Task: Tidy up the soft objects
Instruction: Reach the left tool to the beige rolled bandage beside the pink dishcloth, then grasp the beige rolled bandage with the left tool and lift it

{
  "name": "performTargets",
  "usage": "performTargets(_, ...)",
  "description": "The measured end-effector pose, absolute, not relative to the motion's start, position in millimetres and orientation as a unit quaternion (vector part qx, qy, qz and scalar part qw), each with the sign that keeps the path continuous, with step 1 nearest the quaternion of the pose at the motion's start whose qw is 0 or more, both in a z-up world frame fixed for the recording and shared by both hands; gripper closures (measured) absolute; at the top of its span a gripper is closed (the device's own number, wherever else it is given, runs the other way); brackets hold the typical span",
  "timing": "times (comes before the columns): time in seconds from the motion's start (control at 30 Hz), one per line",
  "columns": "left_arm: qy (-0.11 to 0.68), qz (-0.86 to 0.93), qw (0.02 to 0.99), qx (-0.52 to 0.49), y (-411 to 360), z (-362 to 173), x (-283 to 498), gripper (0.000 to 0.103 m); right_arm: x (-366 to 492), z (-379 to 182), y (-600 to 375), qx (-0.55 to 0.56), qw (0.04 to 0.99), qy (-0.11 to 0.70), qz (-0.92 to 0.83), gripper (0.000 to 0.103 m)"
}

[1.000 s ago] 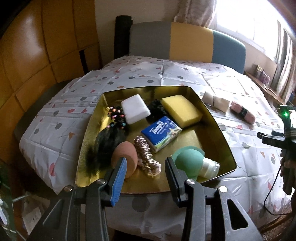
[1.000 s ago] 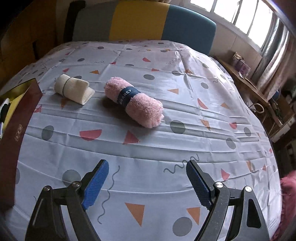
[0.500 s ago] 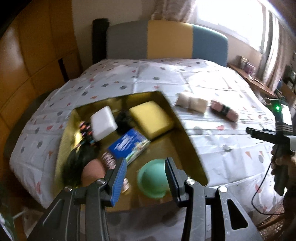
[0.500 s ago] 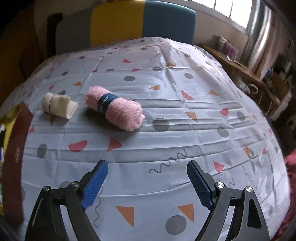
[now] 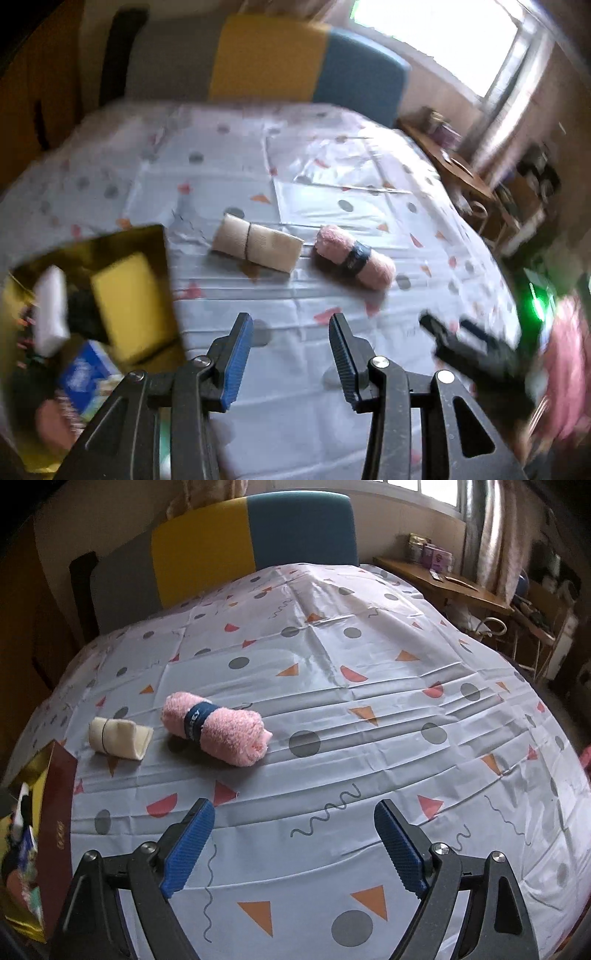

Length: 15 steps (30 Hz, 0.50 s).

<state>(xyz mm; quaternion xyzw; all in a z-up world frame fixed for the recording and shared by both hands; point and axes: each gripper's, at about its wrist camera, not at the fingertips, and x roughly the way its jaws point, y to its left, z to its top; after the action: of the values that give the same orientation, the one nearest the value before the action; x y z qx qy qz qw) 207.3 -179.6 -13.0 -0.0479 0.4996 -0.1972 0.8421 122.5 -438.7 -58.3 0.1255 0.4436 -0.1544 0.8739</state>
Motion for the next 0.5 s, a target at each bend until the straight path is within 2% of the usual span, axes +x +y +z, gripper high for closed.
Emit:
performTargets(0.2, 0.541, -0.149, 0.821, -0.109, -198.8, -51.7, 266.4, 0.057, 121.8, -57.7, -448.1, 0.157, 0.871, 0.440, -0.153, 0.014)
performTargets(0.27, 0.551, -0.138, 0.813, -0.126, -201.6, -59.3, 278.2, 0.047, 121.7, -58.8, -450.7, 0.167, 0.869, 0.441, -0.151, 0.014)
performTargets(0.43, 0.566, -0.092, 0.800, -0.175, -200.6, -80.0, 311.3, 0.043, 121.4, -60.0, -455.3, 0.193, 0.864, 0.442, -0.144, 0.014)
performTargets(0.5, 0.575, -0.069, 0.791, -0.197, -196.6, -91.2, 321.2, 0.034, 120.9, -60.0, -455.3, 0.199, 0.863, 0.442, -0.140, 0.014)
